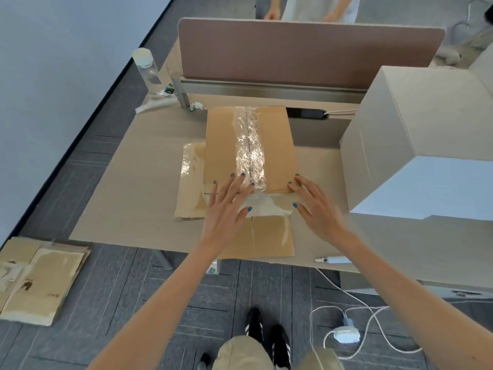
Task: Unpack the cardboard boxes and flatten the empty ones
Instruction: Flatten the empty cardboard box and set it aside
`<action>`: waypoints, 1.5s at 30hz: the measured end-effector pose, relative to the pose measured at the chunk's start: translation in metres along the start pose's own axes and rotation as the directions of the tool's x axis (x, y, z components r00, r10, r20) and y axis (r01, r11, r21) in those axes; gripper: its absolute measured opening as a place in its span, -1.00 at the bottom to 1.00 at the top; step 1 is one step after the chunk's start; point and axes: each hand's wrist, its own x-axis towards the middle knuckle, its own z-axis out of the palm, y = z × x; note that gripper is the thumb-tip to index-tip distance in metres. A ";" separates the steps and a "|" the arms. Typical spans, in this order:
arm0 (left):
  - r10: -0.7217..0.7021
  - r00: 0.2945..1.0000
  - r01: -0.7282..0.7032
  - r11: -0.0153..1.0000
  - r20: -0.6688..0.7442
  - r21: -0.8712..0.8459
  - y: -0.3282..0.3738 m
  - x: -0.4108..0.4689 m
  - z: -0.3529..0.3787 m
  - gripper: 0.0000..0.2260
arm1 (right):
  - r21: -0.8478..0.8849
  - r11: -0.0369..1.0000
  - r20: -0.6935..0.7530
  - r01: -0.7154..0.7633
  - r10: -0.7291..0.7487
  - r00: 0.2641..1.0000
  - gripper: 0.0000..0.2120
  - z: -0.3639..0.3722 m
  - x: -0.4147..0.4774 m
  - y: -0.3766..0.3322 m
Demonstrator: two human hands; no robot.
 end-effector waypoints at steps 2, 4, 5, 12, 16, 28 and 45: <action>0.007 1.000 -0.008 1.000 0.013 0.013 0.014 -0.001 0.003 -0.44 | -0.039 0.998 0.018 0.044 -0.043 0.999 -0.45 0.000 -0.017 0.003; 0.000 0.999 -0.002 0.999 0.033 0.043 0.024 -0.002 0.006 -0.47 | -0.065 0.995 0.030 0.070 -0.068 0.997 -0.42 0.002 -0.032 0.007; -0.008 0.999 0.005 0.998 0.048 0.060 0.026 -0.002 0.007 -0.47 | -0.075 0.994 0.034 0.075 -0.073 0.997 -0.42 0.003 -0.040 0.010; -0.088 0.993 0.081 0.993 0.074 0.085 0.037 -0.005 0.019 -0.41 | -0.116 0.993 0.212 -0.004 0.029 0.977 -0.68 0.021 -0.095 0.039; -0.143 0.985 0.136 0.987 0.091 0.083 0.041 -0.003 0.022 -0.41 | -0.245 0.966 0.395 -0.087 0.181 0.901 -0.63 0.027 -0.112 0.055; -0.185 0.979 0.177 0.979 0.086 0.102 0.056 -0.004 0.023 -0.41 | -0.336 0.941 0.477 -0.031 0.198 0.856 -0.57 0.038 -0.116 0.065; -0.170 0.983 0.167 0.984 0.061 0.054 0.009 -0.013 -0.010 -0.52 | 0.059 0.991 0.102 0.118 -0.124 0.987 -0.85 0.015 -0.035 -0.021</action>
